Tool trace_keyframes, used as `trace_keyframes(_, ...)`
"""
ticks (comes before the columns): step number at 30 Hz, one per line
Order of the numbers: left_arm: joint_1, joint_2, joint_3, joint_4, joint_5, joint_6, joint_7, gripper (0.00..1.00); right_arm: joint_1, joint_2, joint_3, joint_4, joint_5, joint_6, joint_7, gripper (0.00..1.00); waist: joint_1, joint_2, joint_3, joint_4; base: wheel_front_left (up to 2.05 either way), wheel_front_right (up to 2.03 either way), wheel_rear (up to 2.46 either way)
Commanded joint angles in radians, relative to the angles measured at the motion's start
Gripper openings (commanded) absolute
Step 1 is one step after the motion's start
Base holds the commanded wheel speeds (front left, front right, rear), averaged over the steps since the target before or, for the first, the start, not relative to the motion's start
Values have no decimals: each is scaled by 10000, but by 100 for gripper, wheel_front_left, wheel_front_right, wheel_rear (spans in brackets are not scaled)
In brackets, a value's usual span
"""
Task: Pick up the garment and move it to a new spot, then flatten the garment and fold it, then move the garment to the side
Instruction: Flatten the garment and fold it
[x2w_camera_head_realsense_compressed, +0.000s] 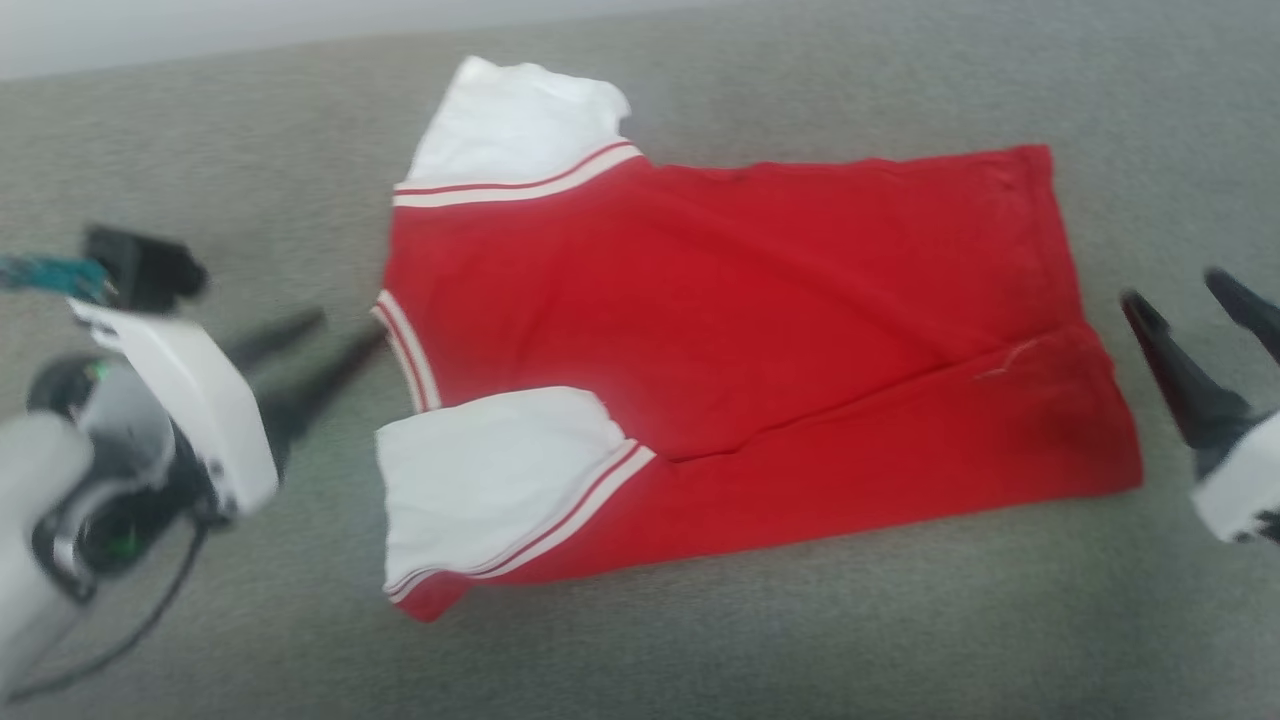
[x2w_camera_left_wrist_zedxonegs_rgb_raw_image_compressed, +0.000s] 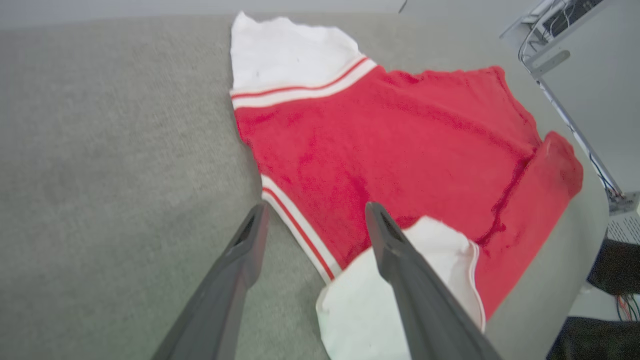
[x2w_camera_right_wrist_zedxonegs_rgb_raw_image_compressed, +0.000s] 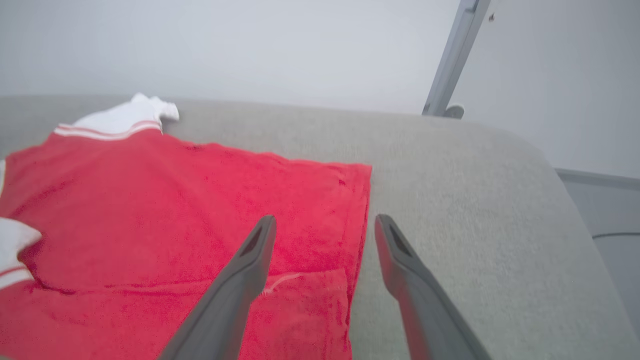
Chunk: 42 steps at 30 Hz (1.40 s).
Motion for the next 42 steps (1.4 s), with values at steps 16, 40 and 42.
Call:
trace_keyframes(16, -4543, -1626, 379, 5408, 1970, 120, 424, 100, -1226, 2001, 1130, 619, -611, 0, -4405, 100, 0, 0, 1696, -2756, 0, 0, 0)
trace_keyframes(40, -6939, -1725, -834, 8229, 1453, -405, 8333, 0, -2368, 1719, 2806, 1881, 100, 0, -4534, 100, 0, 0, 2858, -3955, 0, 0, 0)
trace_keyframes(42, -7052, -1782, -827, 8118, 1497, -461, 8196, 0, -2896, 1592, 3077, 1933, 261, 0, -4047, 100, 0, 0, 2909, -3883, 0, 0, 0)
